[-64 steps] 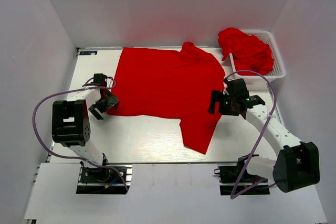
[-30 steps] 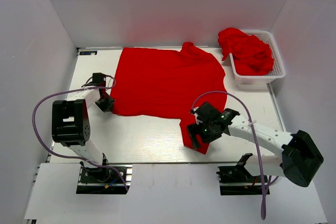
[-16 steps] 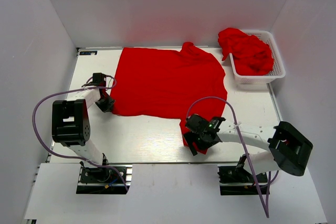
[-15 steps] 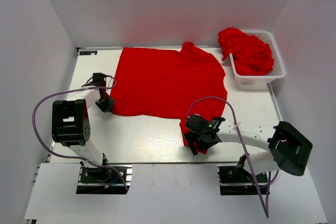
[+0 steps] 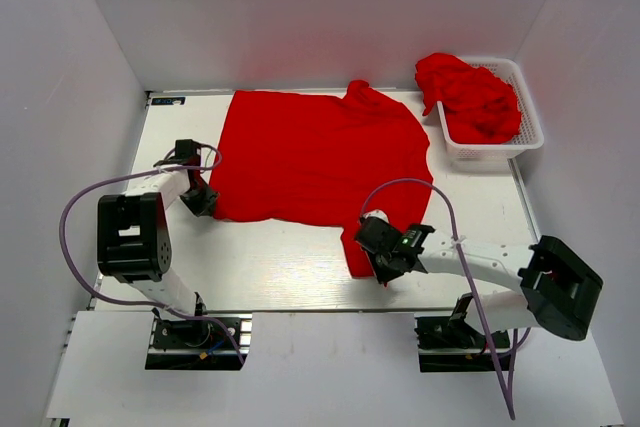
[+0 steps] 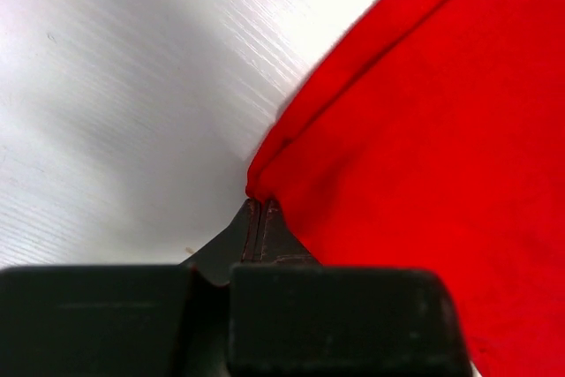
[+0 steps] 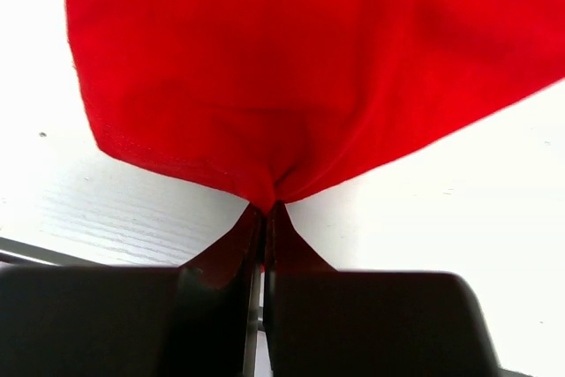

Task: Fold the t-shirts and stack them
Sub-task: Grap the side of the flattened tshirt closest away from the robot with both arms, then fold the flattened tshirt in 1/3 of the way

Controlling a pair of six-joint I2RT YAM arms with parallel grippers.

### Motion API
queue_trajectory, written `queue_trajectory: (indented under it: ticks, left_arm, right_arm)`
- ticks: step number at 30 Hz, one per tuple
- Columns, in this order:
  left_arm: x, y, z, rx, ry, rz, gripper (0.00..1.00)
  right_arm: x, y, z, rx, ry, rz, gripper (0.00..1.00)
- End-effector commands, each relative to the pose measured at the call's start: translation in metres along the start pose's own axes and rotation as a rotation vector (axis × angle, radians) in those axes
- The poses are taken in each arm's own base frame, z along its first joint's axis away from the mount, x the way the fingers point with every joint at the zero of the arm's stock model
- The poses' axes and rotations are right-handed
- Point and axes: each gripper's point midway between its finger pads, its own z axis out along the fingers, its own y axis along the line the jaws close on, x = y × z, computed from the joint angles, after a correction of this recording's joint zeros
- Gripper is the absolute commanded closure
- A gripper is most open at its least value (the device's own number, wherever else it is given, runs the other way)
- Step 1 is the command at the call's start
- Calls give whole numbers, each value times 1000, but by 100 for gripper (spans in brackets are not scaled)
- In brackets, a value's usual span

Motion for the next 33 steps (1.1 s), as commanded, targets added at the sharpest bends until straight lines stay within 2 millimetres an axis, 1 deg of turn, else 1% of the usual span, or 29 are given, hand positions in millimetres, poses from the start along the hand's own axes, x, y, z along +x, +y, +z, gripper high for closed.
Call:
queue_trajectory:
  ticks: [1, 2, 4, 5, 6, 7, 8, 10, 11, 12, 14, 15, 16, 17, 18, 19, 20, 21, 22, 23, 24, 25, 26, 27, 28, 29, 30, 32, 33]
  left_arm:
    - [-6, -10, -23, 70, -30, 8, 100]
    - [-6, -12, -25, 83, -31, 7, 100]
    - [-14, -19, -31, 107, -48, 14, 100]
    - [-15, -23, -33, 125, -46, 15, 100]
    - [-20, -28, -37, 143, -55, 23, 100]
    - [-24, -31, -39, 150, -64, 22, 100]
    - [-22, -32, -39, 153, -48, 24, 100]
    - [-29, -43, -44, 189, -50, 24, 100]
    - [-32, -46, -41, 187, -47, 24, 100]
    - [-34, -50, -41, 196, -42, 25, 100]
    - [-42, -56, -43, 202, -50, 34, 100]
    - [-46, -59, -44, 206, -55, 33, 100]
    - [-46, -59, -39, 193, -38, 34, 100]
    - [-56, -66, -43, 207, -57, 33, 100]
    - [-58, -70, -44, 217, -56, 34, 100]
    - [-60, -72, -43, 215, -52, 34, 100]
    - [-66, -79, -44, 228, -55, 34, 100]
    - [-69, -81, -44, 232, -60, 34, 100]
    - [-73, -84, -44, 236, -65, 34, 100]
    - [-79, -89, -44, 242, -73, 33, 100]
    - [-84, -95, -48, 256, -74, 34, 100]
    - [-83, -94, -44, 250, -66, 34, 100]
    - [-89, -99, -47, 256, -73, 34, 100]
    - [-91, -101, -43, 253, -70, 34, 100]
    - [-92, -102, -42, 248, -63, 35, 100]
    - [-99, -107, -46, 260, -79, 34, 100]
    - [-102, -110, -45, 263, -82, 25, 100]
    - [-110, -117, -44, 271, -92, 24, 100]
    - [-113, -119, -43, 273, -94, 24, 100]
  right_arm:
    - [-30, -2, -16, 14, -131, 36, 100]
    - [-38, -1, -20, 9, -152, 49, 100]
    - [-51, -6, -26, 27, -197, 77, 100]
    - [-53, -10, -26, 38, -199, 91, 100]
    - [-65, -12, -31, 40, -228, 118, 100]
    - [-69, -13, -31, 45, -233, 124, 100]
    - [-78, -18, -34, 52, -251, 145, 100]
    - [-95, -26, -38, 80, -277, 160, 100]
    - [-99, -31, -37, 84, -275, 177, 100]
    - [-109, -36, -38, 90, -284, 184, 100]
    - [-126, -33, -42, 41, -318, 200, 100]
    - [-131, -40, -40, 48, -318, 198, 100]
    - [-143, -40, -45, 35, -345, 203, 100]
    - [-149, -42, -47, 27, -352, 211, 100]
    - [-155, -47, -46, 35, -349, 191, 100]
    - [-164, -48, -50, 26, -366, 193, 100]
    - [-170, -54, -52, 34, -376, 204, 100]
    - [-176, -57, -51, 32, -367, 201, 100]
    - [-184, -59, -56, 24, -385, 206, 100]
    - [-191, -63, -55, 25, -385, 217, 100]
    - [-198, -67, -56, 9, -384, 227, 100]
    - [-203, -69, -58, 5, -390, 231, 100]
    - [-207, -71, -60, 2, -397, 235, 100]
    - [-209, -76, -56, 5, -387, 238, 100]
    - [-212, -82, -57, 9, -392, 250, 100]
    - [-219, -84, -61, 8, -405, 244, 100]
    - [-220, -91, -57, 22, -399, 244, 100]
    - [-231, -101, -63, 33, -417, 259, 100]
    - [-236, -108, -61, 43, -418, 272, 100]
